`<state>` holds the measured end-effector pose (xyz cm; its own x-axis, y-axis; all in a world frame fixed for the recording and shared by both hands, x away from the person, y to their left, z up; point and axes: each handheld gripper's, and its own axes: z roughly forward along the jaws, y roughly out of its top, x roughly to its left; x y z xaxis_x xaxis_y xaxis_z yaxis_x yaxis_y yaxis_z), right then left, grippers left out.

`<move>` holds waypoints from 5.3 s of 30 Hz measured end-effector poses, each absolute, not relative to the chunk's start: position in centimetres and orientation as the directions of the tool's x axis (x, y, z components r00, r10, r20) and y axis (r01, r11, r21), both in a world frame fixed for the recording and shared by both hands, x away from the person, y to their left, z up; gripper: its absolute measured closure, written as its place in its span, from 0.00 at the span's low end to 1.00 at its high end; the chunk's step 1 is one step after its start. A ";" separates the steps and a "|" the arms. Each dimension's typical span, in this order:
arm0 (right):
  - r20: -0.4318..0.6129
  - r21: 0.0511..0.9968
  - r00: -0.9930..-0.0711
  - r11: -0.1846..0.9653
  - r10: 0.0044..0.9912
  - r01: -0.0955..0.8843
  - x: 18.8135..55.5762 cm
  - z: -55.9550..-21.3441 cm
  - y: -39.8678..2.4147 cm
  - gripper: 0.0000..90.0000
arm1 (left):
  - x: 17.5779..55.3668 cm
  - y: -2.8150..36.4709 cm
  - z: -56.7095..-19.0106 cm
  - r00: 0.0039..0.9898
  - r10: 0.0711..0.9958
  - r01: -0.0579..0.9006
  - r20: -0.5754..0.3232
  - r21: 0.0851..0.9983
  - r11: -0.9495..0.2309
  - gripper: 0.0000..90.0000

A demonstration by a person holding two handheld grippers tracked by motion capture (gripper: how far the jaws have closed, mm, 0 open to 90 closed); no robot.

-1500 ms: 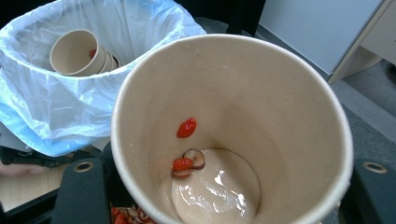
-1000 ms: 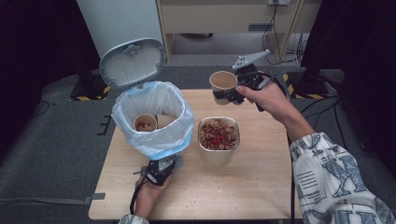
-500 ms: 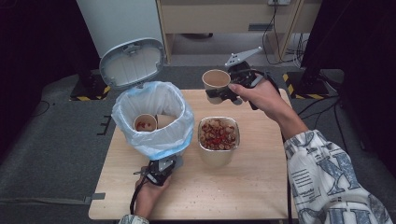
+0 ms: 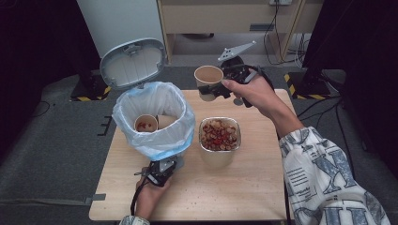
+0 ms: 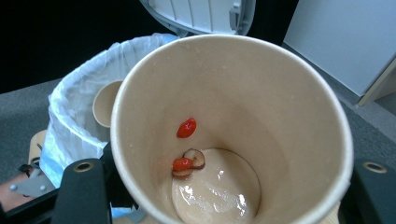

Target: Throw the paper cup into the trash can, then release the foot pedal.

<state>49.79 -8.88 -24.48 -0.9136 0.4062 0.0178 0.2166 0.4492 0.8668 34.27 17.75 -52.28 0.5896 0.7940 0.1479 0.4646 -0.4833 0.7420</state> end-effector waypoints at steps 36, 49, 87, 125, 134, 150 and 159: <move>0.053 0.871 -0.934 0.442 0.354 0.216 49.6 -23.8 -2.6 0.34 | 34.3 17.7 -52.3 0.589 0.794 0.463 0.151 0.742 -0.485 1.00; 0.053 0.866 -0.943 0.455 0.329 0.208 49.2 -24.3 -0.9 0.34 | 34.3 17.7 -52.3 0.588 0.794 0.463 0.152 0.742 -0.485 1.00; 0.020 0.830 -0.938 0.518 0.346 0.209 49.2 -28.0 0.8 0.13 | 34.3 17.8 -52.3 0.591 0.794 0.466 0.143 0.742 -0.481 1.00; 0.018 0.843 -0.877 0.465 0.480 0.271 50.2 -28.6 -5.2 0.10 | 34.3 17.8 -52.3 0.592 0.793 0.466 0.142 0.743 -0.481 1.00; 0.021 0.843 -0.867 0.458 0.497 0.283 50.3 -28.7 -6.4 0.10 | 34.3 17.8 -52.3 0.592 0.794 0.466 0.142 0.743 -0.480 1.00; 0.001 0.841 -0.765 0.414 0.644 0.350 51.0 -30.5 -12.4 0.10 | 32.3 18.4 -51.1 0.586 0.802 0.437 0.117 0.788 -0.434 0.75; -0.012 0.842 -0.685 0.377 0.728 0.386 51.3 -31.8 -15.5 0.09 | 31.9 18.6 -50.8 0.542 0.838 0.458 0.063 0.814 -0.357 0.60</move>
<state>51.27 -15.54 -31.79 -0.6852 0.7283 -0.0120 0.3857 0.3768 0.8422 31.87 18.58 -50.76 0.5417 0.8382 0.0627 0.4581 -0.3570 0.8141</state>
